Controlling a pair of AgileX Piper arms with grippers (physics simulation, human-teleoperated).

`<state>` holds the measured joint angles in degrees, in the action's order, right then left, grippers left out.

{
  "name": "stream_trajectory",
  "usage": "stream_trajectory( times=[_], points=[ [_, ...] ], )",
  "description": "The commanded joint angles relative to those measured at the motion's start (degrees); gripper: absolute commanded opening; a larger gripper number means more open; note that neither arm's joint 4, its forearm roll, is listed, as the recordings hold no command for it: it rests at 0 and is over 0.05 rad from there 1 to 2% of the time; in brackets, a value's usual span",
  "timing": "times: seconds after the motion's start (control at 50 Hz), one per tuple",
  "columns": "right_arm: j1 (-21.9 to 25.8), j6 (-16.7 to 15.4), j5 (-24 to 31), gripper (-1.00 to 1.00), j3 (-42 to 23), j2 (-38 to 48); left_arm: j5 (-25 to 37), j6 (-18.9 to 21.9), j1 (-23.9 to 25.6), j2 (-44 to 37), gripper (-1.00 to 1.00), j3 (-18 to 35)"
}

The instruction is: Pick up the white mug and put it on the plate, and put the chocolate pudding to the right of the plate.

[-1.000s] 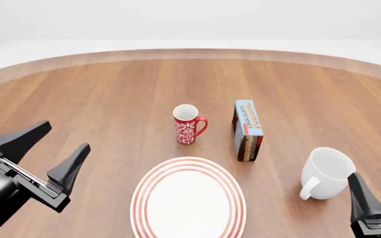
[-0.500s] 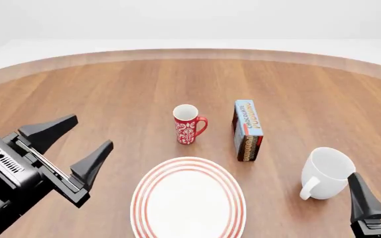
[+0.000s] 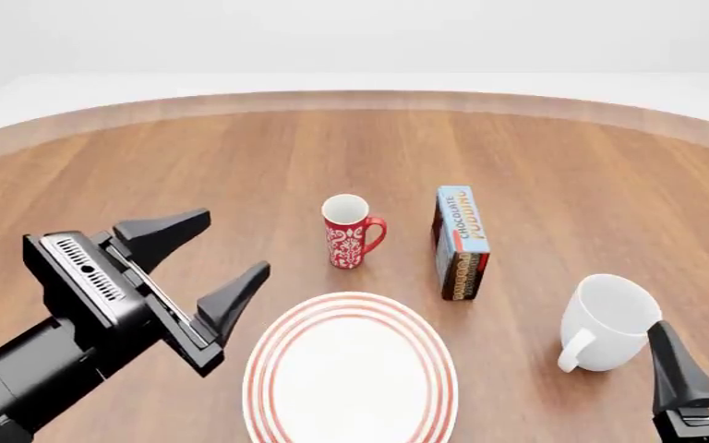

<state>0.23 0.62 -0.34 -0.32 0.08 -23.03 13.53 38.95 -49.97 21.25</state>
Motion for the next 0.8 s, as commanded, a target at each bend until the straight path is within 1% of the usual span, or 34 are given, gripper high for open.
stream_trajectory(
  times=[0.02, 0.16, 0.26, 0.48, 0.5, 0.6, 0.8],
  points=[
    [0.0, 0.0, 0.0, 1.0, 0.0, 0.0, -2.2, -1.2, 3.0, -4.8, 1.0, 1.7],
    [0.0, 0.0, 0.0, 1.0, 0.0, 0.0, -2.8, -1.3, 4.1, -6.9, 1.0, 2.8],
    [0.0, 0.0, 0.0, 1.0, 0.0, 0.0, -2.8, -2.3, 5.3, -8.1, 1.0, 3.8],
    [0.0, 0.0, 0.1, 1.0, 0.0, 0.0, -2.9, -1.6, 6.5, -10.3, 1.0, 5.3],
    [0.0, 0.0, 0.1, 1.0, 0.0, 0.0, -2.5, -1.0, 7.5, -11.5, 1.0, 6.6],
    [-0.1, 0.0, 0.1, 1.0, 0.0, 0.0, -2.7, -0.8, 8.1, -13.2, 1.0, 7.6],
    [-0.1, -0.1, 0.0, 1.0, 0.0, 0.0, -3.3, -1.3, 9.8, -16.9, 1.0, 10.0]
  ],
)
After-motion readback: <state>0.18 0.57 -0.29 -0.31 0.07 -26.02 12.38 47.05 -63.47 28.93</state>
